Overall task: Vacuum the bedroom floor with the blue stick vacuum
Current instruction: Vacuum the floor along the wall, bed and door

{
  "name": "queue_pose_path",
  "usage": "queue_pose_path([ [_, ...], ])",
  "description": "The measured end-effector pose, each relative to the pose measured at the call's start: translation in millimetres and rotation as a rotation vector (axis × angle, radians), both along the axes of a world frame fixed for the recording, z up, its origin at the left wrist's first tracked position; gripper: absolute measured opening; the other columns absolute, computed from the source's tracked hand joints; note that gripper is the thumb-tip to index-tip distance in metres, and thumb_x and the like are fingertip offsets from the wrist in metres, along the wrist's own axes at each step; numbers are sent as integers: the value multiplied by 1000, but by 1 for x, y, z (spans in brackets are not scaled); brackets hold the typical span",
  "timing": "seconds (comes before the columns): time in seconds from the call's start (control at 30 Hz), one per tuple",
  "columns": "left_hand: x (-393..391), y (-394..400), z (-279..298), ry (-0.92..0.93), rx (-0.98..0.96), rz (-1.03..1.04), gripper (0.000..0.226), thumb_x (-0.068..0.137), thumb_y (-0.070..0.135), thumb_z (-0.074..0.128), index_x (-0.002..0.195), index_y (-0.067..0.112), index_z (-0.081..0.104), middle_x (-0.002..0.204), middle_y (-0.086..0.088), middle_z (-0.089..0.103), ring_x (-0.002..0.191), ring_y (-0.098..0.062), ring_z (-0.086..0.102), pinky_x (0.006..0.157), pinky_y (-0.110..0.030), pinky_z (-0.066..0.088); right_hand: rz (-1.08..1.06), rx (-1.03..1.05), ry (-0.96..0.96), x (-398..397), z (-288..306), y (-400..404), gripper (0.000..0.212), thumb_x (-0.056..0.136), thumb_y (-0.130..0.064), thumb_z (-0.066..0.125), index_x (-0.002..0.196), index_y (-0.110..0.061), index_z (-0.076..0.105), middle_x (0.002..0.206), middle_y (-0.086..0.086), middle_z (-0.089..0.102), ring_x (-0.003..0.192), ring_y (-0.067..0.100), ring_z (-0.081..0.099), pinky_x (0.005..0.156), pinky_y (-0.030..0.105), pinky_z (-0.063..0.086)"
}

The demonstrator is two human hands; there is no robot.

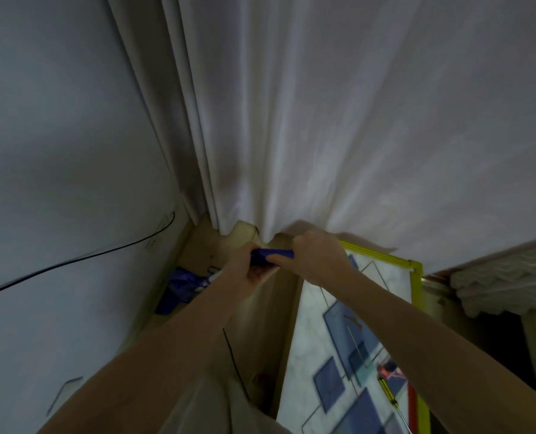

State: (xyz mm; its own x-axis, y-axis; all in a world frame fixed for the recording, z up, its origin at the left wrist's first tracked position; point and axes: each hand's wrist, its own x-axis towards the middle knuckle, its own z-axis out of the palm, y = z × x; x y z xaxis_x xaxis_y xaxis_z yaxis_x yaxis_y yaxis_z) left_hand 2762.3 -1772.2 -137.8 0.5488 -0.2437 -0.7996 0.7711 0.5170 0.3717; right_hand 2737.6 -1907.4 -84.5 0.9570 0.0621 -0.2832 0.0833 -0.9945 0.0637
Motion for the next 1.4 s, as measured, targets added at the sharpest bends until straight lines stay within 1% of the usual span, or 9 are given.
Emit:
queue_pose_path([
  [0.2,-23,-40,22,49,-87,-137,7,93,4,50,86,3,51,82,-20,56,77,-31,61,89,-49,52,-111,-86,8,-31,28,-32,72,81,-83,26,61,-17,45,65,-1,52,60,17,53,56,29,40],
  [0.43,-66,-45,25,8,-49,-399,17,96,9,48,81,4,52,78,-17,57,74,-26,60,79,-37,53,-357,-147,64,-98,35,-22,69,86,-79,27,77,-15,51,64,-1,43,56,15,44,50,28,33],
  [0.57,-72,-5,18,-29,20,-511,14,95,11,50,83,4,51,79,-16,57,75,-25,60,88,-41,53,-542,-83,20,-123,35,39,67,89,-76,29,64,-14,41,64,1,46,53,15,45,51,27,38],
  [0.67,-62,35,9,-40,81,-583,10,91,14,56,87,5,52,77,-15,59,67,-24,64,65,-36,58,-597,-31,-15,-123,32,88,61,93,-70,30,77,-13,47,68,2,45,67,19,58,57,30,44],
  [0.77,-51,76,4,-50,118,-583,11,90,14,57,84,5,53,69,-13,59,60,-23,63,49,-31,55,-615,8,-45,-115,24,134,53,96,-65,32,80,-16,45,64,1,37,67,19,52,58,30,41],
  [0.87,-43,104,-1,-89,152,-594,17,92,14,55,78,6,52,59,-10,58,63,-22,60,58,-33,55,-686,89,-50,-109,14,166,52,97,-62,35,78,-14,45,63,0,38,58,15,45,53,29,37],
  [1.0,-48,128,-10,-89,188,-636,12,94,16,55,95,4,52,84,-16,60,74,-25,62,65,-37,53,-801,229,43,-116,-8,192,54,95,-63,37,68,-17,42,66,-1,52,57,12,53,58,26,48],
  [1.17,-45,138,-7,-88,129,-610,11,96,15,54,95,4,52,86,-17,59,76,-27,63,66,-38,55,-743,151,30,-111,7,194,58,94,-66,37,67,-15,42,63,-1,48,52,11,47,50,24,38],
  [1.4,-34,116,3,-78,39,-557,15,95,16,54,104,4,51,90,-19,59,77,-28,64,61,-39,56,-609,-36,-4,-95,26,167,59,93,-69,31,80,-14,48,65,-1,39,64,17,49,56,29,40],
])
